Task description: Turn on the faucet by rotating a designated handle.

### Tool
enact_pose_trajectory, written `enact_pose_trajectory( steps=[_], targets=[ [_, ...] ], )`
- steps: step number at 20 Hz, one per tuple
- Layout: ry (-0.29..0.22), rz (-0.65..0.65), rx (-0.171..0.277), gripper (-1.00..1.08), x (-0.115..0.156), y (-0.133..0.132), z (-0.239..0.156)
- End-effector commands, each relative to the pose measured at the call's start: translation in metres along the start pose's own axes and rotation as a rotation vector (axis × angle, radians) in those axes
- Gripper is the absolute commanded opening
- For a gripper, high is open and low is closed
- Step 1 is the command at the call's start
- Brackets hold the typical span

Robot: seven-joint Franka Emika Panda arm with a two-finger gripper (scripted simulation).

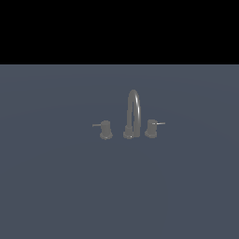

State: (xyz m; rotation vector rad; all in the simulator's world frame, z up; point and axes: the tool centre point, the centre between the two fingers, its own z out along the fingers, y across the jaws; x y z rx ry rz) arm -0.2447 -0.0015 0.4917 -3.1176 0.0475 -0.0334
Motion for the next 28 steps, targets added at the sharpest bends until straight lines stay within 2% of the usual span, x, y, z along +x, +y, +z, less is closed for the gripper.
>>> enact_pose_trajectory(
  steps=[1,9,17,23,28],
  targets=[
    [0.0,0.0,0.0,-1.0,0.0,0.0,0.0],
    [-0.01,-0.012,0.023,-1.0,0.005,-0.001,0.004],
    [-0.011,0.001,0.024,-1.0,0.009,-0.001,0.005],
    [-0.011,0.061,0.023,-1.0,0.028,0.003,0.011],
    [-0.012,0.146,0.021,-1.0,0.055,0.008,0.021]
  ],
)
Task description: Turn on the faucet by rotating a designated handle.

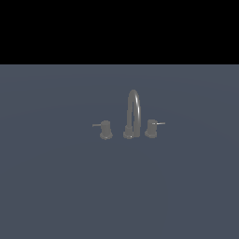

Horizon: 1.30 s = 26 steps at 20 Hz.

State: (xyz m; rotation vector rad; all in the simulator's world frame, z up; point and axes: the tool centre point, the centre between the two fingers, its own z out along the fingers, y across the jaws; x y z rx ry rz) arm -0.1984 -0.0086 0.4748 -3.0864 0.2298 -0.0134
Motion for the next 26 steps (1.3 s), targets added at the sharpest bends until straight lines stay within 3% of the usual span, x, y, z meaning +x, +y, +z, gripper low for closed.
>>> enact_pose_trajectory(
  steps=[1,13,26],
  targets=[
    [0.0,0.049,-0.001,-1.0,0.015,0.002,0.006],
    [0.001,0.361,-0.007,-1.0,0.111,0.018,0.061],
    [0.006,0.707,-0.018,-1.0,0.203,0.049,0.154]
  ],
)
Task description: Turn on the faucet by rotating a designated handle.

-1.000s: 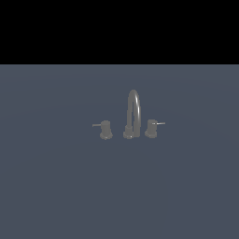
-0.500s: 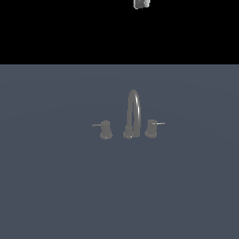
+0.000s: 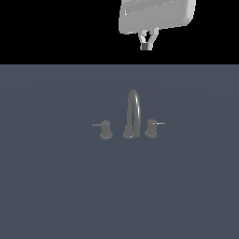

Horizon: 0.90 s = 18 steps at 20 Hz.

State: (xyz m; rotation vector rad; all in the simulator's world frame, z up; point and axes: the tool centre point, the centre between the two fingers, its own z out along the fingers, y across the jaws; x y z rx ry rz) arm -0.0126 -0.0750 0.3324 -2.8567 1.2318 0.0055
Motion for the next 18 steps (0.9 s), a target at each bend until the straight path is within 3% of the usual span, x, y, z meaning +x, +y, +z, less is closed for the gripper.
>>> enact_pose_trajectory(
  steps=[1,18],
  targets=[
    [0.002,0.068,-0.002,-1.0,0.016,-0.004,0.021],
    [0.016,0.51,-0.015,-1.0,0.105,-0.008,0.185]
  ],
)
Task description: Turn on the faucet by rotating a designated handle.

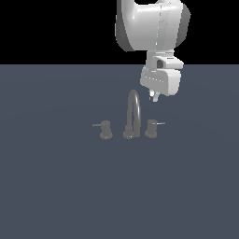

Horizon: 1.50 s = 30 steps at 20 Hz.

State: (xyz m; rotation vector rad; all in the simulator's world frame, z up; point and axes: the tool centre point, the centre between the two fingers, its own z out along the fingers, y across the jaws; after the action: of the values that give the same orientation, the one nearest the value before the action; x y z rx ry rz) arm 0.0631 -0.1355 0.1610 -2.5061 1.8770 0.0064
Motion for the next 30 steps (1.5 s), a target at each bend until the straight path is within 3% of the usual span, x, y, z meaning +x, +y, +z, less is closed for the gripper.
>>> enact_pose_trajectory(
  steps=[1,13,21,30],
  targets=[
    [0.003,0.06,-0.001,-1.0,0.009,-0.002,0.024],
    [0.01,0.219,-0.005,-1.0,0.03,-0.003,0.093],
    [0.01,0.228,-0.005,-1.0,0.031,-0.002,0.098],
    [0.01,0.229,-0.005,-1.0,0.041,0.031,0.098]
  ],
)
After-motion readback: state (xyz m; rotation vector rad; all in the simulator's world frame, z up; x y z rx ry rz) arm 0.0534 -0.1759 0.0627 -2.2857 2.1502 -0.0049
